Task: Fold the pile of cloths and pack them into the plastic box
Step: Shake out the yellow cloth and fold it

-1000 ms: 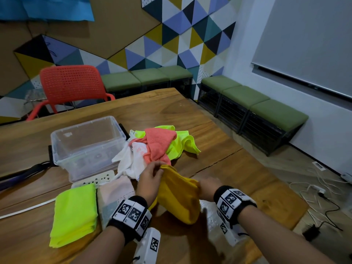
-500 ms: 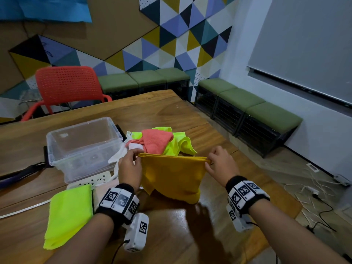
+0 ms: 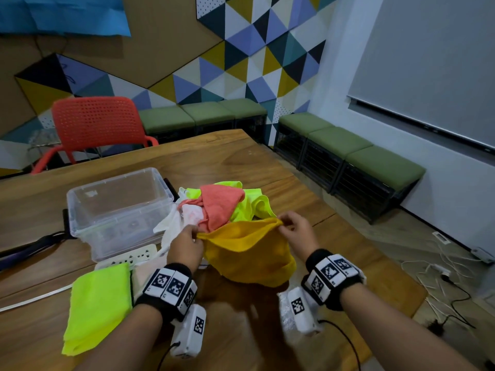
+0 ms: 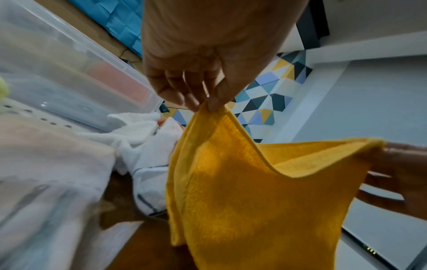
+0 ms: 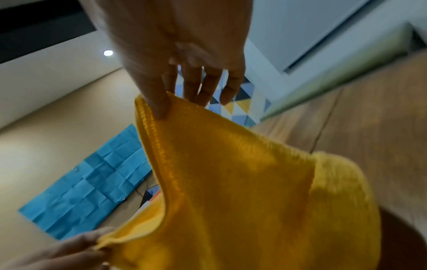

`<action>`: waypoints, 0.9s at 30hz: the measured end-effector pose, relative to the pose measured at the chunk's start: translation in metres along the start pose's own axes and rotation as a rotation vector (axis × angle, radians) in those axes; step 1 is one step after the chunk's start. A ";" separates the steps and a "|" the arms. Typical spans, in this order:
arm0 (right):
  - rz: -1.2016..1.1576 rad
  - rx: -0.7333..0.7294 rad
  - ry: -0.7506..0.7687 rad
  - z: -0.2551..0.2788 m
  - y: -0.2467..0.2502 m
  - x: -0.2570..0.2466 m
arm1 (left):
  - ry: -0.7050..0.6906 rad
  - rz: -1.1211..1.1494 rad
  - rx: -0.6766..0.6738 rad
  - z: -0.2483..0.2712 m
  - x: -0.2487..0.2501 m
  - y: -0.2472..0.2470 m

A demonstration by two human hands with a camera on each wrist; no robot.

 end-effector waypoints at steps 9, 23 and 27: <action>0.061 -0.226 0.144 0.016 -0.088 -0.014 | -0.136 0.009 -0.161 0.052 0.023 -0.032; 0.182 -0.225 0.206 0.021 -0.098 -0.031 | -0.244 0.069 -0.030 0.053 0.029 -0.013; 0.169 -0.223 0.218 0.022 -0.094 -0.032 | -0.076 0.416 -0.235 0.047 0.020 -0.028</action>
Point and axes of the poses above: each hand's wrist, its own z-axis away from the middle knuckle, its own y-axis out of the back of the hand, x = y × z, the point moved 9 cm from there along -z, towards the middle knuckle, and after that the axes turned 7 degrees about y, right-handed, at the moved point
